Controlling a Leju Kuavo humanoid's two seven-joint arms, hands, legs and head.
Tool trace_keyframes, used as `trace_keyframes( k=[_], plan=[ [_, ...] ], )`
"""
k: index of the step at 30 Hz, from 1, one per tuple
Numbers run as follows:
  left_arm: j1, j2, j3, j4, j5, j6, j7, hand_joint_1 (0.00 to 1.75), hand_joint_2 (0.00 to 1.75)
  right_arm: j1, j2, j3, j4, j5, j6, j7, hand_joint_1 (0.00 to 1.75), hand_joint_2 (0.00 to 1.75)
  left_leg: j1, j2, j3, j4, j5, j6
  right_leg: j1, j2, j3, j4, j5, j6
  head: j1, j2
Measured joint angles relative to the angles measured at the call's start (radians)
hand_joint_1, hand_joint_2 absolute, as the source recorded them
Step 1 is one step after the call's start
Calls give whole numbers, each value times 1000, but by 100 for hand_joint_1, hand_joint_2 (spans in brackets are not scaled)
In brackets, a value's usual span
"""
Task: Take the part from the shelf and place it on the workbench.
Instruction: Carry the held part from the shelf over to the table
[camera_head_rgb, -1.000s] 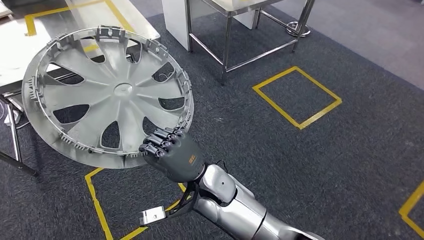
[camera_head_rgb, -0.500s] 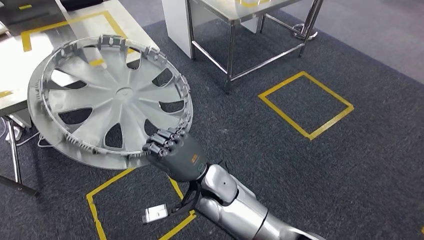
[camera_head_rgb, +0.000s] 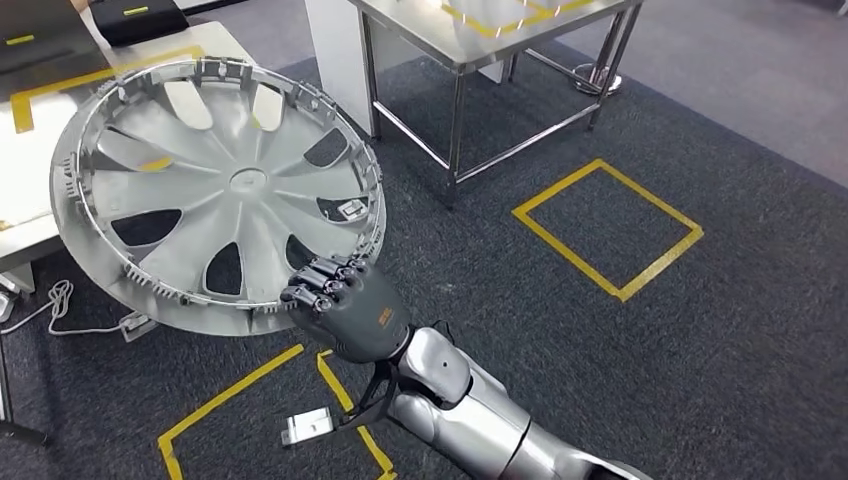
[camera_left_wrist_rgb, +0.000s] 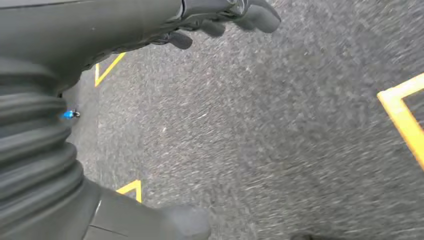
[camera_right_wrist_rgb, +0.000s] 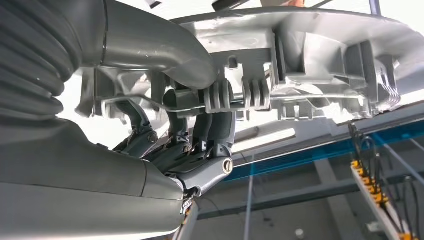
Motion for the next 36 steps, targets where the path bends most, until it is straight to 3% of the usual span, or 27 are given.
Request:
trace_keyframes(
  k=[2, 4, 5, 6, 7, 9, 11, 13, 14, 16, 19, 20, 21, 22, 24, 25, 27, 30, 32, 34, 36],
  plan=[
    [-5, -1, 0, -1, 0, 0, -1, 0, 175, -2, 0, 0, 1, 2, 1, -1, 175, 175, 3, 0, 17, -2, -13, 8, -6, -5, -69, 99, -11, 15, 2, 0],
    [-6, -1, 0, -1, -1, 0, -1, 0, 175, -2, 0, 0, 2, 5, 1, -1, 175, 175, 5, -1, 30, -2, -30, 11, -14, -8, -149, 180, -69, 26, 4, 0],
    [-5, 0, 0, -1, -1, 0, -1, 0, 175, -2, 0, 0, 2, 6, 1, -1, 175, 175, 5, -2, 39, -2, -39, 10, -18, -9, -177, 193, -93, 30, 4, 0],
    [-4, 0, 0, -1, -1, 0, -1, 0, 175, -1, 0, 0, 4, 7, 1, -1, 175, 175, 5, -5, 50, -2, -48, 9, -20, -10, -192, 180, -96, 31, 4, 0],
    [-3, -1, 0, -1, -1, 0, -1, 0, 175, -1, 0, 0, 4, 9, 1, -1, 175, 175, 6, -8, 62, -2, -57, 7, -22, -10, -193, 140, -72, 31, 4, 0],
    [-2, -1, 0, 0, -1, 0, -1, 0, 175, -1, 0, 0, 6, 10, 1, -1, 175, 175, 6, -16, 84, -2, -75, 0, -21, -1, -170, 21, 28, 26, 3, 0],
    [-6, -2, 0, 0, -2, 0, -1, 0, 175, -1, -1, 0, 8, 12, 1, -1, 175, 175, 5, -28, 94, -4, -89, -11, -15, 14, -149, -49, 67, 14, 3, 0],
    [-8, -1, 0, 0, -3, 0, -2, 0, 175, -2, 0, 0, 9, 14, 1, -1, 175, 175, 4, -37, 102, 4, -89, -24, -13, 15, -132, -65, 63, -3, 5, 0],
    [-8, -1, 0, 0, -3, 0, -2, 0, 175, -2, 0, 0, 9, 15, 1, -1, 175, 175, 3, -37, 106, 12, -90, -29, -14, 9, -118, -73, 75, -11, 5, 0],
    [-8, -1, 1, 0, -3, 0, -4, 0, 175, -3, 1, 0, 9, 16, 1, -1, 175, 175, 2, -23, 95, 56, -109, -37, -17, -8, -90, -81, 82, -27, 0, 0],
    [-11, -1, 1, 0, -3, 0, -6, 0, 175, -6, 1, 0, 9, 19, 1, -1, 175, 175, 5, -3, -2, 204, -178, -47, -17, -29, -72, -82, 66, -37, -8, 0],
    [-9, -1, 1, 0, -3, 0, -5, 0, 175, -6, 1, 0, 9, 20, 1, -1, 175, 175, 7, -1, -35, 240, -184, -51, -18, -35, -68, -82, 60, -36, -8, 0],
    [-7, 0, 1, 0, -3, 0, -4, 0, 175, -6, 1, 0, 9, 20, 1, -1, 175, 175, 8, 1, -53, 247, -172, -53, -19, -40, -61, -82, 53, -34, -8, 0],
    [-5, 1, 2, 0, -3, 0, -3, 0, 175, -6, 1, 0, 9, 21, 1, -2, 175, 175, 10, 5, -54, 219, -140, -55, -21, -45, -52, -82, 44, -31, -8, 0],
    [-2, 1, 2, 1, -4, 0, 0, 0, 175, -6, 1, 0, 9, 23, 1, -1, 175, 175, 11, 32, -24, 101, -51, -56, -24, -57, -29, -82, 25, -21, -9, 0],
    [-3, 1, 2, 1, -6, -1, 1, 0, 175, -6, 1, 0, 9, 25, 1, -1, 175, 175, 8, 50, -10, 50, -31, -51, -23, -63, -19, -81, 16, -14, -12, 0],
    [-5, 0, 2, 2, -10, -2, 1, 0, 175, -7, 1, 0, 9, 30, 0, -1, 175, 175, 2, 72, 1, 10, -27, -34, -17, -77, -6, -81, 1, -1, -15, 0],
    [-3, -1, 2, 2, -12, -3, 0, 0, 175, -6, 1, 0, 7, 32, -1, -1, 175, 175, 8, 48, 18, 5, -34, -9, -15, -76, 4, -66, -10, 14, -12, 0],
    [-5, -1, 2, 2, -13, -5, -1, 0, 175, -6, 1, 0, 3, 32, -2, -1, 175, 175, 11, 33, 30, 3, -41, 2, -20, -49, -43, 15, -27, 23, -8, 0],
    [-8, -1, 2, 2, -14, -7, -3, 0, 175, -2, 0, 0, 0, 32, -2, -2, 175, 175, 12, 20, 40, 2, -53, 7, -24, -30, -135, 142, -69, 29, -5, 0],
    [-7, -1, 2, 2, -13, -8, -4, 0, 175, 4, -1, 0, 0, 32, -2, -4, 175, 175, 12, 8, 57, 2, -69, 6, -24, -27, -205, 203, -90, 30, -4, 0]
  ],
)
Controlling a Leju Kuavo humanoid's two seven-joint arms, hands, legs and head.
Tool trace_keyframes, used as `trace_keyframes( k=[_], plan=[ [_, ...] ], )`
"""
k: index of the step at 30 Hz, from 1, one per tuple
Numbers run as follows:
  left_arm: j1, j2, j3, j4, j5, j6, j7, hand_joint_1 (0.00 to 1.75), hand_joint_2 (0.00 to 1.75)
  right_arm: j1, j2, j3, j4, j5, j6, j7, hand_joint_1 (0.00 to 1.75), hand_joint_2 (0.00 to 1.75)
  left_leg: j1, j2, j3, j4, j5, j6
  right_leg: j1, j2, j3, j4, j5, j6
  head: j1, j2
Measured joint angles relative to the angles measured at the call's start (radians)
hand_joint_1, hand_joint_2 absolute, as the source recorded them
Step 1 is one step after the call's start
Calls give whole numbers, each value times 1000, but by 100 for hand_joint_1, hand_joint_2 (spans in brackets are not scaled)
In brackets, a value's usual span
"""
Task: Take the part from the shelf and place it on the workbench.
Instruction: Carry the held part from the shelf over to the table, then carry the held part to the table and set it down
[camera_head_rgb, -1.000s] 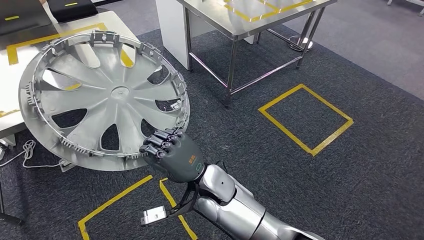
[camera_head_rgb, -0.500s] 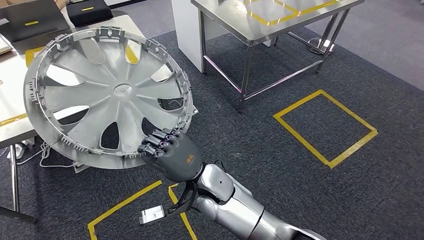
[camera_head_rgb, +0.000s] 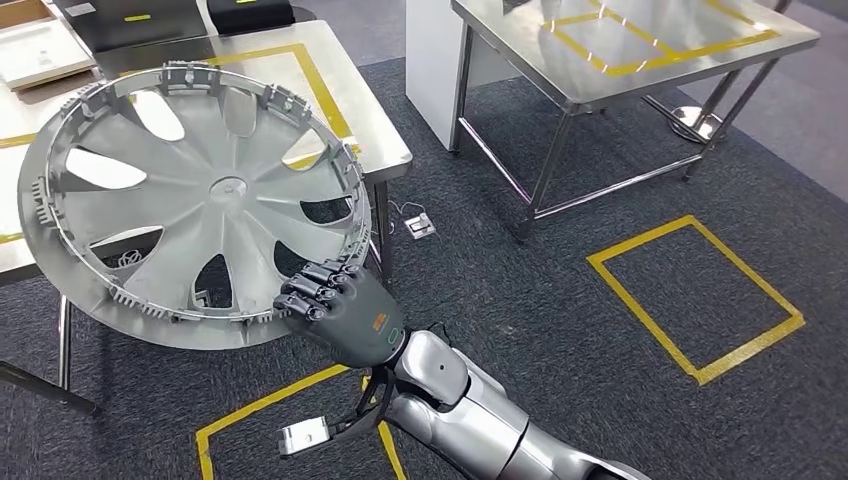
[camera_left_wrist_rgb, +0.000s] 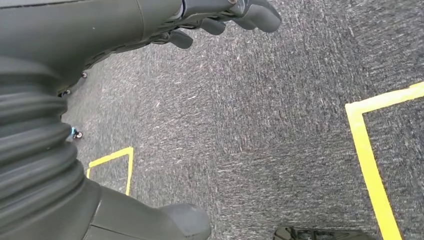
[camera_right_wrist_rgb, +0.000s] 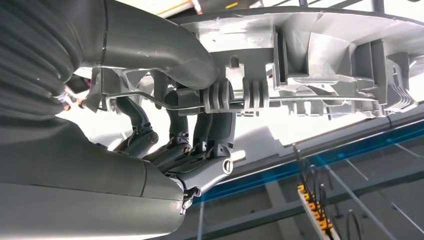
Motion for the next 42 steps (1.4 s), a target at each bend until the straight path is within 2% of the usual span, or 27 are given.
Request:
trace_keyframes(
  k=[1, 2, 4, 5, 6, 9, 10, 12, 14, 15, 16, 17, 19, 20, 21, 23, 25, 26, 29, 30, 31, 32, 34, 36, 38, 40, 42],
  plan=[
    [1, 0, 0, 0, 0, 0, -1, 0, 175, 2, -1, 0, 0, -1, 0, 0, 175, 175, 0, -5, 12, 0, -9, -1, 0, 0, -13, -16, 17, -2, 0, 0],
    [2, 0, 0, 0, 0, 0, -2, 0, 175, 3, -1, 0, 0, -2, 0, -1, 175, 175, 0, -9, 26, 0, -19, -3, 1, 1, -11, -63, 57, -6, 1, 0],
    [3, 0, 0, 1, 0, -1, -4, 0, 175, 3, -3, 0, 0, -4, 0, -5, 175, 175, -1, -15, 47, -1, -37, -9, 6, 1, 4, -187, 161, -19, 0, 0],
    [3, 0, 0, 1, 1, -1, -4, 0, 175, 3, -3, 0, 0, -5, -1, -9, 175, 175, -1, -17, 55, -2, -47, -15, 10, 2, 10, -231, 193, -24, -2, 0],
    [3, 0, 0, 1, 2, -2, -5, 0, 175, 3, -4, 0, -1, -5, -2, -11, 175, 175, -2, -18, 63, -1, -53, -22, 14, 4, 15, -258, 210, -29, -2, 0],
    [2, 1, 0, 0, 2, -3, -8, 0, 175, 0, -4, 0, -7, -6, -3, -12, 175, 175, -3, -15, 86, 7, -59, -42, 12, 8, 47, -278, 211, -46, -1, 0],
    [1, 1, 0, -1, 2, -3, -9, 0, 175, -2, -3, 0, -7, -7, -3, -10, 175, 175, -2, -12, 78, 27, -63, -47, 11, 8, 61, -282, 208, -52, -3, 0],
    [-3, 1, 0, -1, 2, -4, -12, 0, 175, -4, -3, 0, -8, -10, -3, -11, 175, 175, -1, -7, 24, 119, -91, -54, 9, 7, 82, -286, 197, -62, -6, 0],
    [-3, 2, 0, -1, 1, -4, -13, 0, 175, -4, -3, 0, -8, -10, -4, -13, 175, 175, -1, -6, -57, 225, -134, -59, 10, 9, 97, -286, 181, -67, -8, 0],
    [-2, 2, 0, -1, 1, -4, -13, 0, 175, -3, -3, 0, -8, -10, -4, -14, 175, 175, -1, -5, -85, 247, -142, -59, 11, 10, 108, -286, 171, -68, -8, 0],
    [-1, 3, 0, -1, 1, -4, -14, 0, 175, -3, -3, 0, -8, -10, -3, -14, 175, 175, -1, -5, -99, 239, -132, -57, 11, 12, 120, -285, 161, -68, -8, 0],
    [0, 4, 0, -1, 1, -4, -15, 0, 175, -3, -3, 0, -8, -10, -3, -14, 175, 175, -1, -5, -98, 200, -98, -54, 11, 13, 134, -285, 151, -67, -8, 0],
    [1, 6, 0, -1, 0, -4, -17, 0, 175, -3, -2, 0, -8, -10, -2, -15, 175, 175, -6, -3, -78, 79, 1, -44, 12, 14, 160, -284, 128, -62, -9, 0],
    [2, 7, 0, -1, -1, -4, -18, 0, 175, -4, -2, 0, -8, -11, -1, -17, 175, 175, -9, -2, -69, 32, 33, -39, 13, 15, 168, -283, 119, -57, -10, 0],
    [3, 7, 0, -1, -1, -4, -19, 0, 175, -4, -1, 0, -8, -12, 1, -21, 175, 175, -12, 0, -63, 5, 53, -33, 14, 16, 174, -284, 111, -51, -11, 0],
    [3, 8, 0, -1, -2, -4, -22, 0, 175, -7, 0, 0, -8, -18, 6, -31, 175, 175, -12, 1, -53, -7, 51, -22, 16, 17, 182, -281, 106, -39, -12, 0],
    [2, 8, 0, -2, -3, -4, -27, 0, 175, -11, 1, 0, -8, -31, 13, -40, 175, 175, -6, -2, -35, -20, 50, -12, 16, 16, 172, -252, 107, -30, -11, 0],
    [1, 8, 0, -2, -3, -4, -30, 0, 175, -16, 2, 0, -7, -39, 17, -46, 175, 175, -4, -3, -25, -25, 47, -9, 15, 15, 150, -215, 100, -24, -10, 0],
    [-3, 9, 0, -4, -4, -7, -36, 0, 175, -25, 2, 0, 1, -80, 31, -88, 175, 175, -1, -4, -6, -29, 30, -3, 4, 14, 35, -54, 43, -4, -6, 0],
    [-2, 9, 0, -4, -5, -8, -38, 0, 175, -26, 2, 0, 5, -99, 37, -105, 175, 175, 0, -5, 2, -29, 22, -4, 0, 14, 5, -27, 33, 1, -6, 0],
    [-2, 10, 0, -4, -6, -10, -40, 0, 175, -28, 1, 1, 10, -115, 43, -118, 175, 175, 2, -6, 12, -29, 13, -7, -4, 14, -12, -29, 42, 6, -6, 0],
    [-1, 10, 0, -4, -6, -11, -42, 0, 175, -31, 1, 1, 16, -127, 49, -128, 175, 175, 4, -8, 25, -29, 3, -11, -9, 13, -12, -64, 75, 9, -6, 0],
    [-2, 10, 0, -4, -7, -12, -46, 0, 175, -40, -1, 1, 31, -136, 59, -135, 175, 175, 9, -10, 49, -28, -16, -21, -15, 12, 15, -188, 171, 14, -6, 0],
    [-4, 12, 0, -4, -9, -15, -49, 0, 175, -51, -3, 1, 49, -138, 63, -139, 175, 175, 11, -12, 59, -26, -31, -35, -12, 11, 35, -266, 211, 5, -5, 0],
    [-5, 12, 0, -4, -12, -19, -53, 0, 175, -63, -3, 1, 65, -136, 63, -141, 175, 175, 10, -12, 66, -25, -38, -51, -6, 11, 42, -277, 201, -15, -4, 0],
    [-7, 13, 0, -4, -16, -22, -55, 0, 175, -74, -3, 1, 78, -132, 61, -141, 175, 175, 11, -9, 67, -8, -42, -60, -8, 13, 60, -282, 201, -32, -4, 0],
    [-10, 13, 0, -4, -19, -24, -57, 0, 175, -86, -1, 1, 92, -124, 60, -141, 175, 175, 12, -5, 20, 73, -57, -64, -8, 12, 79, -286, 194, -46, -6, 0]
  ],
)
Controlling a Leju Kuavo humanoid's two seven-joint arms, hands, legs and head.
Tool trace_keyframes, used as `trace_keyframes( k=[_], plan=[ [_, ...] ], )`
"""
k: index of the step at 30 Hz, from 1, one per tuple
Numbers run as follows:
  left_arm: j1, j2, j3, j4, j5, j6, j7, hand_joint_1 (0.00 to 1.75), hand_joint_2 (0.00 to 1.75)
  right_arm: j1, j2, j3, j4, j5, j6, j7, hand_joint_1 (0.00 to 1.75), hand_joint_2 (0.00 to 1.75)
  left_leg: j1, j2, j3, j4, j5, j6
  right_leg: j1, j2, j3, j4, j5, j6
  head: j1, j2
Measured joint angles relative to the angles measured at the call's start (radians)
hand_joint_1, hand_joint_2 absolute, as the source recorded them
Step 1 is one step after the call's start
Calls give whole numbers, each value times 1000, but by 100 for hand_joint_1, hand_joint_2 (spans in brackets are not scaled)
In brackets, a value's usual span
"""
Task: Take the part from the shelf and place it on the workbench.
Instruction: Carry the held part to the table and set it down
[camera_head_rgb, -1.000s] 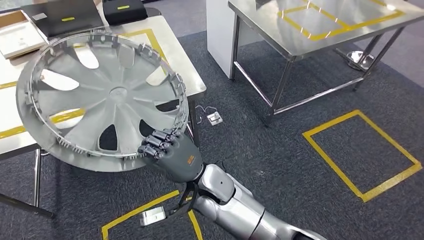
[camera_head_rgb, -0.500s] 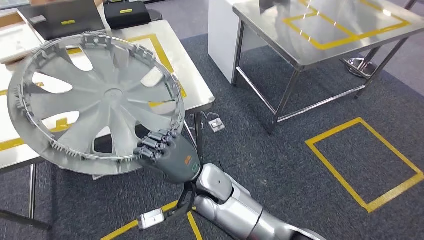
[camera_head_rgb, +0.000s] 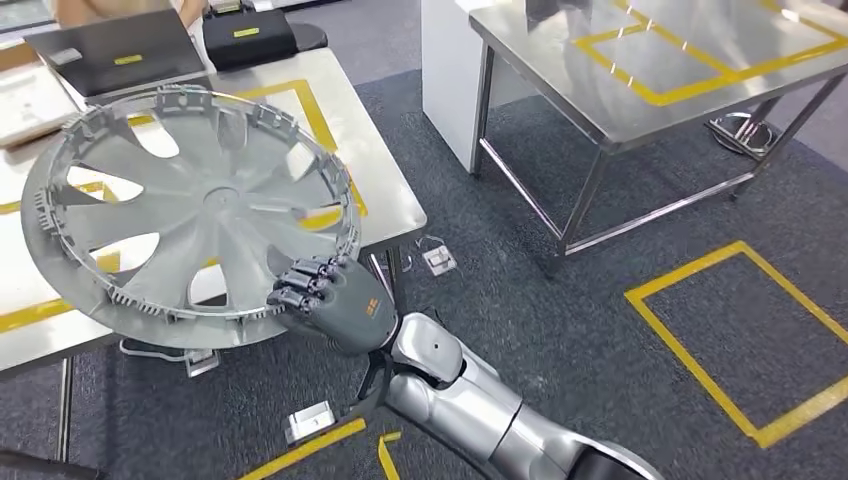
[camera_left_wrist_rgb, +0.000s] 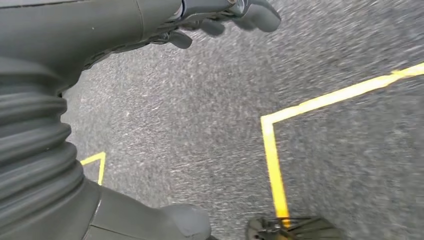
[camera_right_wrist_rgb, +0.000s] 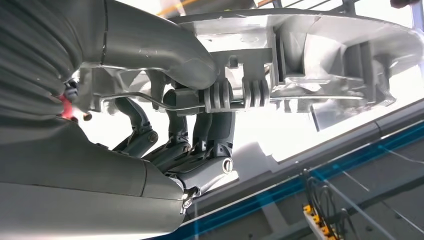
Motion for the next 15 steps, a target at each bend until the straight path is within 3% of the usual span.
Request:
trace_keyframes(
  k=[3, 4, 5, 7, 9, 13, 15],
  plan=[
    [2, 0, -1, 0, -2, -4, -1, 0, 175, -13, 6, 1, 17, 10, -1, -2, 175, 175, -1, 2, -121, 165, -54, -3, 6, 1, 20, 0, -20, -12, -1, 0],
    [3, 1, -1, 0, -2, -4, -1, 0, 175, -15, 7, 2, 21, 12, 0, -2, 175, 175, -2, 2, -144, 180, -55, -3, 9, 2, 30, 0, -28, -14, -1, 0],
    [5, 1, -1, 0, -2, -5, -2, 0, 175, -19, 8, 4, 27, 14, 1, -3, 175, 175, -3, 2, -151, 162, -36, 0, 11, 3, 42, 0, -37, -15, -1, 0],
    [5, 2, -1, 0, -6, -6, -8, 0, 175, -34, 13, 12, 42, 19, 5, -3, 175, 175, -8, 3, -127, 42, 59, 14, 14, 4, 66, 1, -56, -13, -2, 0],
    [3, 2, -1, 0, -13, -7, -15, 0, 175, -57, 20, 23, 63, 24, 12, -6, 175, 175, -16, 6, -99, -61, 118, 27, 16, 7, 78, 2, -72, -4, -4, 0],
    [3, 0, -7, 0, -25, -12, -19, 0, 175, -110, 38, 44, 109, 26, 21, -24, 175, 175, -17, 6, -73, -97, 121, 47, 18, 8, 90, 12, -84, 19, -3, 0],
    [0, -1, -8, 0, -28, -14, -19, 0, 175, -149, 51, 55, 144, 23, 25, -31, 175, 175, -12, 4, -57, -103, 117, 55, 14, 5, 56, 73, -103, 30, 0, 0]
  ],
)
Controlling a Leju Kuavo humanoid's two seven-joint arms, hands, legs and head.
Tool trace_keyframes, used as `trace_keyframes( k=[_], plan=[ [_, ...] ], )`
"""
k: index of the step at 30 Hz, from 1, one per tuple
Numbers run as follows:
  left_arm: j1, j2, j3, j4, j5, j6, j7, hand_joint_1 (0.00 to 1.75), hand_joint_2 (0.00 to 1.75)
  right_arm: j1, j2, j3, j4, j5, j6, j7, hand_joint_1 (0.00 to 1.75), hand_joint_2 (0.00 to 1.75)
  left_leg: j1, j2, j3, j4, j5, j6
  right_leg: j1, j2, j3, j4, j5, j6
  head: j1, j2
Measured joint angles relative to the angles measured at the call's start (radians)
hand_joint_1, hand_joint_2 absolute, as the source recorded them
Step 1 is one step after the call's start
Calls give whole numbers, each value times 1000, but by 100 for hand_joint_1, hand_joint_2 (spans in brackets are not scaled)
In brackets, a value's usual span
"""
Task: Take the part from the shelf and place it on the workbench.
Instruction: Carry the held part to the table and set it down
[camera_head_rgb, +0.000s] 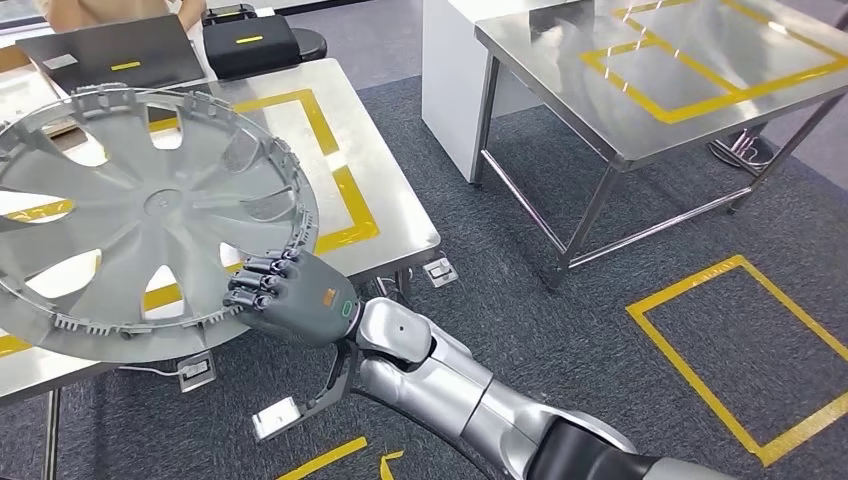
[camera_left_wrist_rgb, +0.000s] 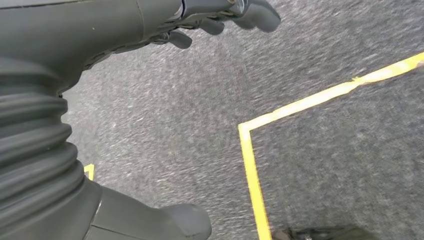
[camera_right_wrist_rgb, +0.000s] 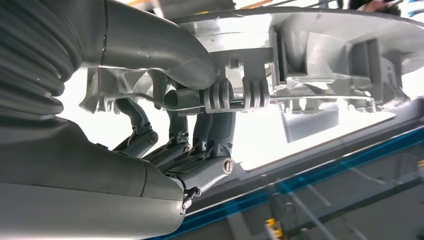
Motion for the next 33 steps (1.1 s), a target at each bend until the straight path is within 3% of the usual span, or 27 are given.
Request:
trace_keyframes(
  k=[3, 4, 5, 7, 8, 10, 12, 20, 27, 33],
  plan=[
    [-2, 0, -3, 0, -6, -3, 0, 0, 175, -54, 26, 19, 69, 5, 6, 2, 175, 175, 1, 0, 13, 0, -15, 3, -9, -2, -114, 163, -51, 16, 3, 0],
    [-1, 0, -4, 0, -8, -3, 1, 0, 175, -70, 35, 25, 94, 8, 9, 7, 175, 175, 2, -1, 20, 0, -21, 2, -12, -2, -140, 185, -50, 20, 3, 0],
    [0, 0, -6, 0, -10, -3, 1, 0, 175, -86, 43, 29, 119, 13, 10, 12, 175, 175, 3, -3, 30, 0, -28, 0, -14, -3, -150, 172, -28, 23, 3, 0],
    [0, -1, -9, 1, -13, -3, 1, 0, 175, -118, 59, 38, 168, 24, 12, 22, 175, 175, 7, -7, 49, 1, -43, -9, -18, -4, -128, 60, 68, 23, 4, 0],
    [0, -2, -11, 1, -16, -3, 1, 0, 175, -136, 66, 42, 194, 30, 13, 24, 175, 175, 8, -8, 56, 2, -50, -15, -16, -4, -114, 3, 100, 20, 3, 0],
    [-1, -2, -14, 1, -21, -3, 0, 0, 175, -172, 84, 50, 245, 38, 12, 25, 175, 175, 9, -9, 62, 4, -59, -30, -10, -3, -98, -62, 128, 10, 3, 0],
    [-1, -2, -16, 1, -25, -2, -2, 0, 175, -206, 106, 58, 297, 44, 12, 25, 175, 175, 8, -8, 62, 4, -63, -35, -8, -1, -93, -73, 132, 4, 4, 0],
    [-1, -2, -22, 1, -38, 6, 2, 0, 175, -266, 149, 69, 401, 56, 11, 24, 175, 175, 8, -6, 72, -8, -62, -30, -8, 2, -90, -75, 133, 0, 1, 0],
    [-4, -1, -56, 2, -81, 24, 19, 0, 175, -365, 208, 128, 562, 29, 57, 45, 175, 175, 8, -4, 83, -25, -62, -51, -6, 3, -86, -75, 127, -10, 2, 0],
    [-10, -2, -78, 2, -108, 43, 18, 0, 175, -417, 216, 185, 599, -86, 82, 115, 175, 175, 8, -4, 82, -22, -62, -52, -6, 3, -82, -77, 130, -9, 2, 0]
  ],
)
